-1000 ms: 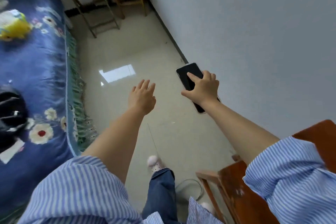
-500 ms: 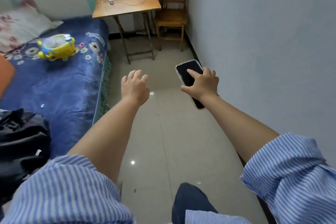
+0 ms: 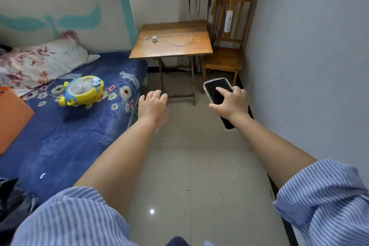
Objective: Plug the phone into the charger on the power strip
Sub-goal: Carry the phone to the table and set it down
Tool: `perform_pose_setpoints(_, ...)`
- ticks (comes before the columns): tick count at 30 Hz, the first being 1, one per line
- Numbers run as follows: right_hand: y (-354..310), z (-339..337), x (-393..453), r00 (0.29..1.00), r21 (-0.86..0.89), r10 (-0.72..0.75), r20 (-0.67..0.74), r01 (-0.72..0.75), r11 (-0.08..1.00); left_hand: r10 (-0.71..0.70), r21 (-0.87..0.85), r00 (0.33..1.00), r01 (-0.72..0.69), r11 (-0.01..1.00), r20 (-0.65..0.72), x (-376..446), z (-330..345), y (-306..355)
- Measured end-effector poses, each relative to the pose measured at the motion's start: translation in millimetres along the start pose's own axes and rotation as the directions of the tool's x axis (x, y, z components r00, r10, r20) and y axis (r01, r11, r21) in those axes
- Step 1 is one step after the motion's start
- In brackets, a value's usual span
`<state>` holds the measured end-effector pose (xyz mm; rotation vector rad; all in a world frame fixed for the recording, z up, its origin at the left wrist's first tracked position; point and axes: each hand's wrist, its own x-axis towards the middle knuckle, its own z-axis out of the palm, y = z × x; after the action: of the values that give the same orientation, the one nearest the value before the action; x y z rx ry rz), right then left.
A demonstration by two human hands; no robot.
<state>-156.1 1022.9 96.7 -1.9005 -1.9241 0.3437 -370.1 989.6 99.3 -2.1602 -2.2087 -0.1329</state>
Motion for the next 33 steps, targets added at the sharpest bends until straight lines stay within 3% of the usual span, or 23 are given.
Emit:
perform_pose_setpoints(12,-100,80,324,0.997,0.007,-0.079,0.027,0.078,0.997,-0.091,0.03,0.996,0.091,0.995,-0.009,321,8,-119)
perform_pose_setpoints(16,-129,104,413,0.996,-0.032,-0.081,0.047,0.083,0.996,-0.189,0.031,0.982,0.188,0.982,0.013,408,13,-154)
perform_pose_setpoints(21,-154,139,518,0.992,-0.078,-0.106,0.067,0.111,0.991,-0.199,0.065,0.979,0.196,0.978,0.042,505,37,-192)
perform_pose_setpoints(27,-182,202,668,0.972,-0.067,-0.171,0.16,0.183,0.981,-0.288,0.07,0.955,0.283,0.957,0.07,629,82,-237)
perform_pose_setpoints(33,-217,277,775,0.909,-0.077,-0.261,0.324,0.3,0.951,-0.358,0.061,0.917,0.353,0.934,0.174,713,125,-276)
